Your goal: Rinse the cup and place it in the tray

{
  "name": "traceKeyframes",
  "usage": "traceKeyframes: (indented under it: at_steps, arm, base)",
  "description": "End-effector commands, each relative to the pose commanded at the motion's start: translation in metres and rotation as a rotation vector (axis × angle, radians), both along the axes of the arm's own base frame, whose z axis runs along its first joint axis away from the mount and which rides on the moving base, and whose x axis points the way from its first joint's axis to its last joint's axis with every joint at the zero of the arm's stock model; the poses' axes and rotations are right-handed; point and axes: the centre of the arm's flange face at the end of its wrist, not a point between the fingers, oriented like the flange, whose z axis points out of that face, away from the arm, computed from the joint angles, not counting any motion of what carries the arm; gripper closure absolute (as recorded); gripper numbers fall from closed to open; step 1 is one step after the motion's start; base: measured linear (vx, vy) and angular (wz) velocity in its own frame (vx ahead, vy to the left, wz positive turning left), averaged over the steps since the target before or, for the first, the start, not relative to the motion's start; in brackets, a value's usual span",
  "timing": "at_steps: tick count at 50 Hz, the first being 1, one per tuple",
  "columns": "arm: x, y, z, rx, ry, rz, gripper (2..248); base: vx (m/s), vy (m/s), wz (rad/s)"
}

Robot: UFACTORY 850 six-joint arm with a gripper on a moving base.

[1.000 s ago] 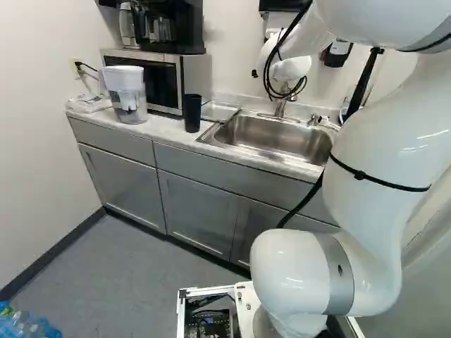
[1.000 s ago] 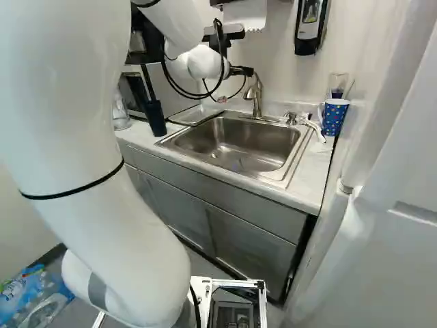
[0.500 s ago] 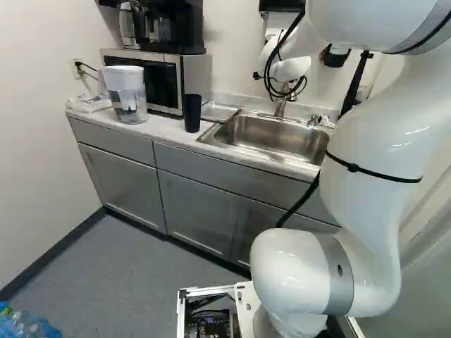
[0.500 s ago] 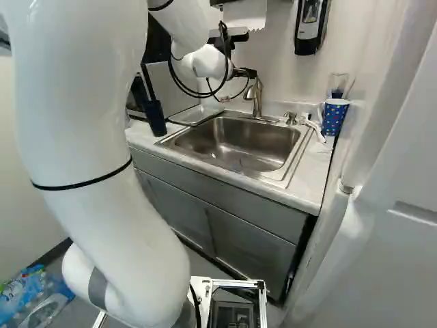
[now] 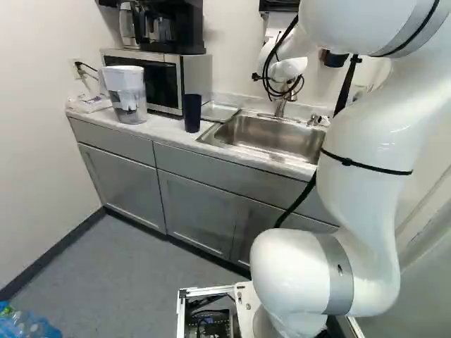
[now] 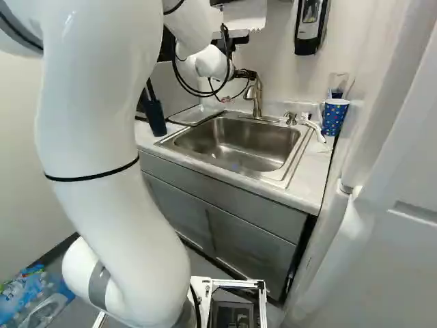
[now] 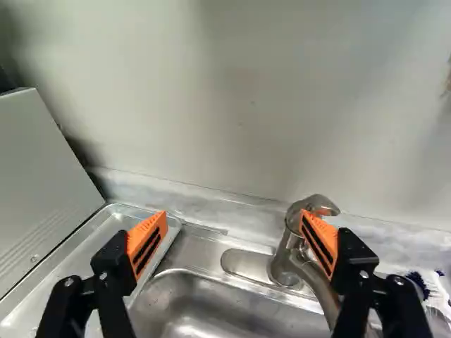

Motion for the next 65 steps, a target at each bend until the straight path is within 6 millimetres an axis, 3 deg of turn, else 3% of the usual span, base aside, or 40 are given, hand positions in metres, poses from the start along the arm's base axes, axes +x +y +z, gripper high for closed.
traceKeyframes:
  at_steps: [10,65]
  arm:
    - [0.008,-0.0039,-0.0006,-0.001,-0.003,-0.003,3]
    - [0.01,-0.0066,0.0074,-0.021,-0.093,-0.007,3]
  base:
    - [0.0,0.0,0.0]
    - [0.0,0.0,0.0]
